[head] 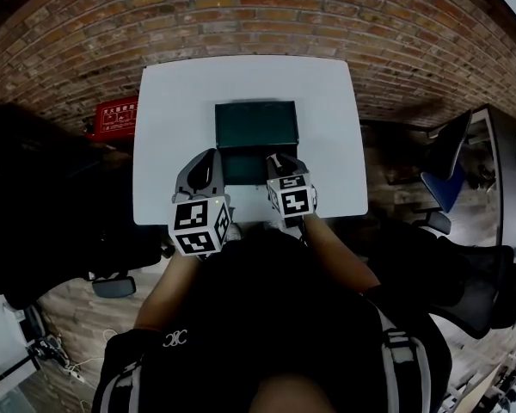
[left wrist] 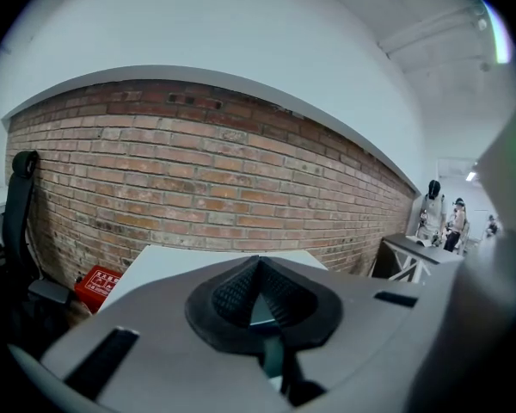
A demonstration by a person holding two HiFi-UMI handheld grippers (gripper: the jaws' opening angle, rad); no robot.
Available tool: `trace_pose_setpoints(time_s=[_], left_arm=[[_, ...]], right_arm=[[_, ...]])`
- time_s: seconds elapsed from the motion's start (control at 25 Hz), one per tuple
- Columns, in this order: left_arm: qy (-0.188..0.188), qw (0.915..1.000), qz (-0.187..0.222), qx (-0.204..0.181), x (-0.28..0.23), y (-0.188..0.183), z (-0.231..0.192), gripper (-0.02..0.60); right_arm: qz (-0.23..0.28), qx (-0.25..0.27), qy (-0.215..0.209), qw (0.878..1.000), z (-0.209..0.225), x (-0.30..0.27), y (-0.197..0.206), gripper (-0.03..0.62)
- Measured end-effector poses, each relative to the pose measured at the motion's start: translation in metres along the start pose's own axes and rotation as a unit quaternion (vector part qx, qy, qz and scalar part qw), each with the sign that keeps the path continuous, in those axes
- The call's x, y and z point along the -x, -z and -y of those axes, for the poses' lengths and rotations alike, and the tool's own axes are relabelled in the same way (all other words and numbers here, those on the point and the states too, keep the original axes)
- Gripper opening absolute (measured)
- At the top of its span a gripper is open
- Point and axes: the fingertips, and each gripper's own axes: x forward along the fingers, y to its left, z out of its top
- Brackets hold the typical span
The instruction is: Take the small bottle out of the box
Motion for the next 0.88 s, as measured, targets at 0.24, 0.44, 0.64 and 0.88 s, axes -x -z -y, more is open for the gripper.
trace_pose_setpoints(time_s=[0.24, 0.44, 0.64, 0.88], left_arm=[[-0.025, 0.9996, 0.000, 0.010, 0.006, 0.001, -0.012, 0.011], [-0.043, 0.9990, 0.002, 0.016, 0.009, 0.002, -0.021, 0.011], [-0.055, 0.9982, 0.005, 0.021, 0.011, 0.002, -0.027, 0.011], [-0.065, 0.9976, 0.007, 0.023, 0.014, 0.000, -0.027, 0.011]], right_arm=[[-0.074, 0.011, 0.005, 0.997, 0.004, -0.026, 0.029, 0.133], [-0.123, 0.039, 0.020, 0.991, 0.014, -0.041, 0.046, 0.147], [-0.145, 0.056, 0.025, 0.987, 0.019, -0.051, 0.051, 0.156], [-0.180, 0.075, 0.015, 0.981, 0.010, -0.064, 0.060, 0.190]])
